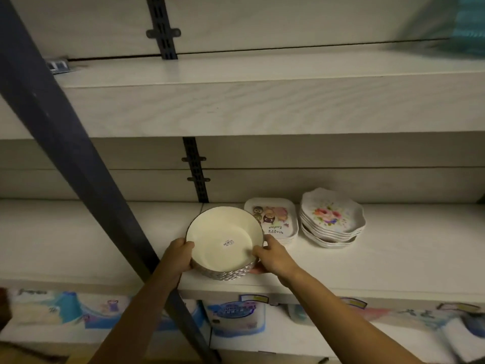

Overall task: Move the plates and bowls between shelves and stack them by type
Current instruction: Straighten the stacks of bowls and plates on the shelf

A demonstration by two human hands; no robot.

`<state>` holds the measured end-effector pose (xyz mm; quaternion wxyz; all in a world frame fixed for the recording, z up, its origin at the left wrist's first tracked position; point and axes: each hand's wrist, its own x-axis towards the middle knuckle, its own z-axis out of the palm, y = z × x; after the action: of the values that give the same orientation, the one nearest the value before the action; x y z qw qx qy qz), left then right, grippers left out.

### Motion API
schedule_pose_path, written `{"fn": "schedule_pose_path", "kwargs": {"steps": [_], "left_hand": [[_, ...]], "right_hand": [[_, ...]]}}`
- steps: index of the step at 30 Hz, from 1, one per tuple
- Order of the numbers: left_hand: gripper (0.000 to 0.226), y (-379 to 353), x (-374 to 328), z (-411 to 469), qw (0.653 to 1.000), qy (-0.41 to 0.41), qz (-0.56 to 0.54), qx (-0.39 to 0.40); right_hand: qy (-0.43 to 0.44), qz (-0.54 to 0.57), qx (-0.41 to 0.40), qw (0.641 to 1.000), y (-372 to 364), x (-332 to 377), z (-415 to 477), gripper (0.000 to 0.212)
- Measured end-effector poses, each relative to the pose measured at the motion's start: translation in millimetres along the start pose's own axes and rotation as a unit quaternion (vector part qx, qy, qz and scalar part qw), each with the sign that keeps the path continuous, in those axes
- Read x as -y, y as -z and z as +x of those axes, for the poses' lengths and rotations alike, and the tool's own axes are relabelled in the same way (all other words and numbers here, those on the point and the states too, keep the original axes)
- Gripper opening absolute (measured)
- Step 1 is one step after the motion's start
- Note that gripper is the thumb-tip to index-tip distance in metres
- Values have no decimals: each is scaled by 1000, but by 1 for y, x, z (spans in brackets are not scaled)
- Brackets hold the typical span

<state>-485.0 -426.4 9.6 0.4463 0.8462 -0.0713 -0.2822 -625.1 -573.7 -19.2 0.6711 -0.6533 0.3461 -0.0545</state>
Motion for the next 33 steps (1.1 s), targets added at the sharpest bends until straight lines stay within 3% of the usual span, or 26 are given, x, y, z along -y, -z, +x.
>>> {"fn": "schedule_pose_path", "kwargs": {"steps": [5,11,14,19,33], "left_hand": [[40,-6,14,11,999,0,33,-17],[45,-13,23,17,998,34,-4,-48],[46,-16,24,19,998,42,10,-52],[49,-18,23,20,998,36,43,-18],[49,-62,2,-5,990,-21,105,87]], "right_hand": [[-26,-24,-29,999,-19,-4,20,29],[-24,-33,-42,998,-35,-11,30,45],[-8,-37,-60,997,-36,-14,35,43],[-21,-46,-87,995,-30,-22,37,30],[-66,1,-96,993,37,-38,13,35]]}}
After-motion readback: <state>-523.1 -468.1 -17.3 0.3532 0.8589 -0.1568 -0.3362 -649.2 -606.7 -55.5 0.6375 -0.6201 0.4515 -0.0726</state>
